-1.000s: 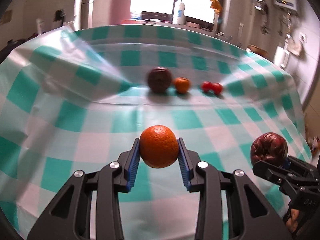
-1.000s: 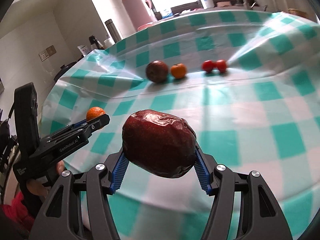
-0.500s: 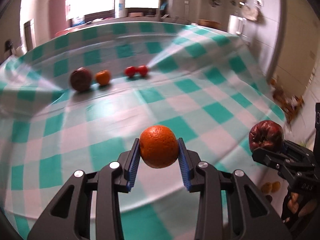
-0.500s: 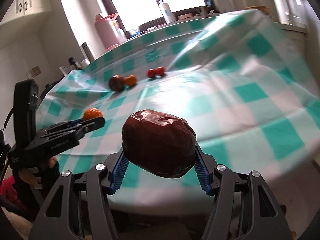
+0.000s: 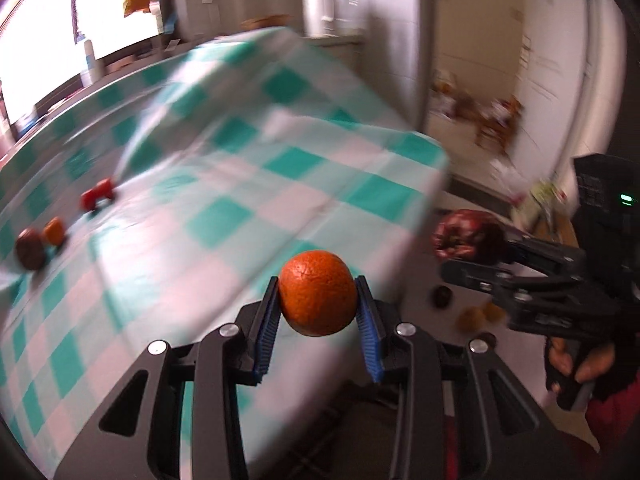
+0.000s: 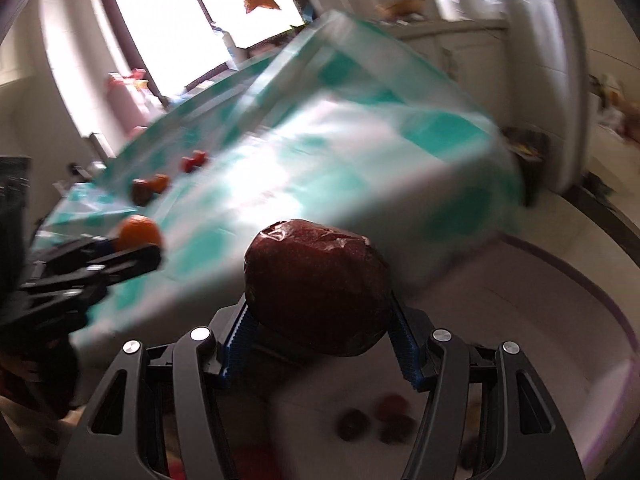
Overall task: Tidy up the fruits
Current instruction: 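Carry the shriveled apple and orange off the table over the white box, then open both grippers to drop the apple and orange into the box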
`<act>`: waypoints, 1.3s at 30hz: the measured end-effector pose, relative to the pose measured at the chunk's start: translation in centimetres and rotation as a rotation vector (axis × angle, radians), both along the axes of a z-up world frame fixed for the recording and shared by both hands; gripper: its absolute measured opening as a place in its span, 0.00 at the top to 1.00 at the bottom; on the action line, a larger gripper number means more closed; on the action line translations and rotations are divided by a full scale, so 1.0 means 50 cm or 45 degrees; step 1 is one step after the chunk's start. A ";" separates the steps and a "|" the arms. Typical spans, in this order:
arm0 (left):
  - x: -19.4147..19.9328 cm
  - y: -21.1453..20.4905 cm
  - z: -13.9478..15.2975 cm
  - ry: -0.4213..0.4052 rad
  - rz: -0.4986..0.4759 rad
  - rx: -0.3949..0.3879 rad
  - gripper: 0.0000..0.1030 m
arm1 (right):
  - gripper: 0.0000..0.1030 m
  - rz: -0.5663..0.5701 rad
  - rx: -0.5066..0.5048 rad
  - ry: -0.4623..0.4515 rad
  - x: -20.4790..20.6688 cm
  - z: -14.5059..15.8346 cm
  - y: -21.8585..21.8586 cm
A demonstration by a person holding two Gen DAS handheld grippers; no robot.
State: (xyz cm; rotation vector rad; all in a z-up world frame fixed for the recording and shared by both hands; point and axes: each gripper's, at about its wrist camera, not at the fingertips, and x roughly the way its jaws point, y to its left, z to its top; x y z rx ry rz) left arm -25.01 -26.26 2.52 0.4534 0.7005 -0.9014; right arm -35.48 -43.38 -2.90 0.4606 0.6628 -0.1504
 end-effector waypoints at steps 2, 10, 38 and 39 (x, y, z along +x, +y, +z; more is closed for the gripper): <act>-0.026 -0.035 -0.016 0.009 -0.087 0.027 0.64 | 0.42 -0.057 0.013 0.046 -0.016 -0.024 -0.026; -0.101 -0.140 -0.114 0.027 -0.362 0.202 0.64 | 0.42 -0.195 -0.014 0.424 -0.019 -0.150 -0.101; -0.179 -0.251 -0.423 0.241 -0.743 0.731 0.49 | 0.39 -0.007 -0.137 0.880 0.056 -0.349 -0.093; -0.176 -0.253 -0.419 0.239 -0.738 0.720 0.43 | 0.38 -0.001 -0.138 0.876 0.055 -0.349 -0.091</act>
